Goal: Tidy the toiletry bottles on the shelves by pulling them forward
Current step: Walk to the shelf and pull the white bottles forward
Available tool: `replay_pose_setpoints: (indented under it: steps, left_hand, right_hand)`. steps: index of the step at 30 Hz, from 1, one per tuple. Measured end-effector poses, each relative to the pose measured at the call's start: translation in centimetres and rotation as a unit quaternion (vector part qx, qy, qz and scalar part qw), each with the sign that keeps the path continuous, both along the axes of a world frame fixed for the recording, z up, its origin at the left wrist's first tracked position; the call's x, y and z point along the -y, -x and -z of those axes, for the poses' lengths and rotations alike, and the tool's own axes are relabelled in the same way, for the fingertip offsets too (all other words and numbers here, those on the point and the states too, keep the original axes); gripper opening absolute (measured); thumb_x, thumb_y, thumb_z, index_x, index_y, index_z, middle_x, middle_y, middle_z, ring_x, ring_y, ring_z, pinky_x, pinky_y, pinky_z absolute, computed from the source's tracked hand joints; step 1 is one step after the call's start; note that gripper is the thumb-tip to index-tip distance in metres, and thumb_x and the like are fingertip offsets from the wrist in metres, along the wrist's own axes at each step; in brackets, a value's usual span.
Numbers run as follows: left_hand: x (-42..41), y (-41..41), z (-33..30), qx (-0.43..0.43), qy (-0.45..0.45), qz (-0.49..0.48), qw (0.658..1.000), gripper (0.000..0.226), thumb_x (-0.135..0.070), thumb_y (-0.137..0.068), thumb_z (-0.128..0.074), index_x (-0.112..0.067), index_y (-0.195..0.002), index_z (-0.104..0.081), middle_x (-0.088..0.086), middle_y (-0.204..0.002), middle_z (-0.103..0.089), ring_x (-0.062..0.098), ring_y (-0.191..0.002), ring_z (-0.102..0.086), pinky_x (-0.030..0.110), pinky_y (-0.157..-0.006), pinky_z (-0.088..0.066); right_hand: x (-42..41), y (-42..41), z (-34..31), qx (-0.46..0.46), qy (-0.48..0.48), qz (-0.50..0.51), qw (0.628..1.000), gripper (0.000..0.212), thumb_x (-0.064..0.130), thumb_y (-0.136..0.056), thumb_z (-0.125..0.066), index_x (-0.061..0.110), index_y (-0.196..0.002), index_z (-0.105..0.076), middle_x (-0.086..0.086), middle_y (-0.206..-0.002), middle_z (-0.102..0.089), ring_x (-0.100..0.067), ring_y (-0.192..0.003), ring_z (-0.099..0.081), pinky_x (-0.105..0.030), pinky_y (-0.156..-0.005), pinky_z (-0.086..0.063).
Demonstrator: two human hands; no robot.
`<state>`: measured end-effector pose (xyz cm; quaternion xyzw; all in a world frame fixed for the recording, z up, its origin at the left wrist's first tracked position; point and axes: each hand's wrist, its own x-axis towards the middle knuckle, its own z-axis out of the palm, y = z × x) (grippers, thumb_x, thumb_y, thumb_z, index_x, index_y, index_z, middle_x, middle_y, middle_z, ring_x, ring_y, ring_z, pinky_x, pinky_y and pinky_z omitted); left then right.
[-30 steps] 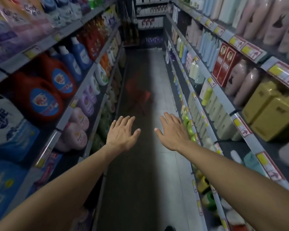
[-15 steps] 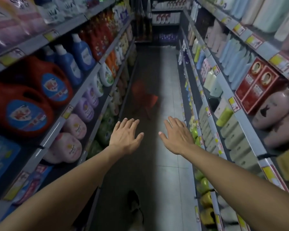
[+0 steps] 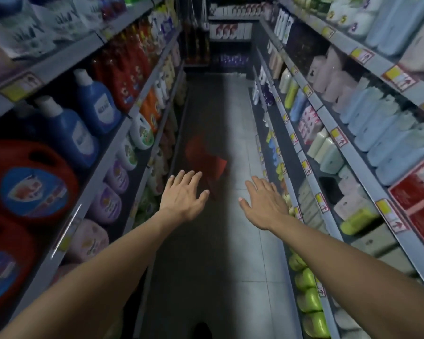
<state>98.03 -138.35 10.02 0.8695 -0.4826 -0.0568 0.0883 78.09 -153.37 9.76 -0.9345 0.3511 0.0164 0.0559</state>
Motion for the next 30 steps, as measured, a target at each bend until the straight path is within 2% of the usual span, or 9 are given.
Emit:
replay_pose_setpoints:
  steps: [12,22,30]
  left_hand:
    - [15.0,-10.3,1.2,-0.015,-0.013,0.033,0.999,0.070,-0.061,-0.104,-0.031,-0.028,-0.166,-0.022,-0.001,-0.173,-0.024,0.023,-0.162,-0.010,0.046,-0.132,-0.007]
    - [32.5,-14.5,2.8,-0.016,-0.035,0.025,0.999,0.070,-0.061,-0.105,-0.031,-0.028,-0.166,-0.022,-0.001,-0.173,-0.024,0.022,-0.162,-0.010,0.046,-0.132,-0.008]
    - [41.7,-18.7,2.8,-0.023,-0.047,-0.022,0.998,0.070,-0.062,-0.105,-0.029,-0.028,-0.166,-0.020,0.000,-0.173,-0.024,0.023,-0.162,-0.010,0.046,-0.132,-0.007]
  right_hand:
    - [12.5,-9.1,-0.7,-0.008,-0.005,0.026,1.000,0.067,0.056,-0.106,-0.035,0.019,-0.162,-0.028,-0.006,-0.171,-0.021,-0.029,-0.154,-0.024,-0.046,-0.123,-0.022]
    - [31.9,-14.6,2.9,0.002,-0.019,0.007,1.000,0.072,0.058,-0.105,-0.031,0.014,-0.162,-0.028,-0.011,-0.171,-0.020,-0.030,-0.156,-0.022,-0.048,-0.128,-0.017]
    - [42.9,-19.7,3.3,-0.003,-0.035,-0.017,0.999,0.071,0.057,-0.105,-0.033,0.013,-0.161,-0.030,-0.013,-0.170,-0.023,-0.032,-0.154,-0.025,-0.048,-0.127,-0.020]
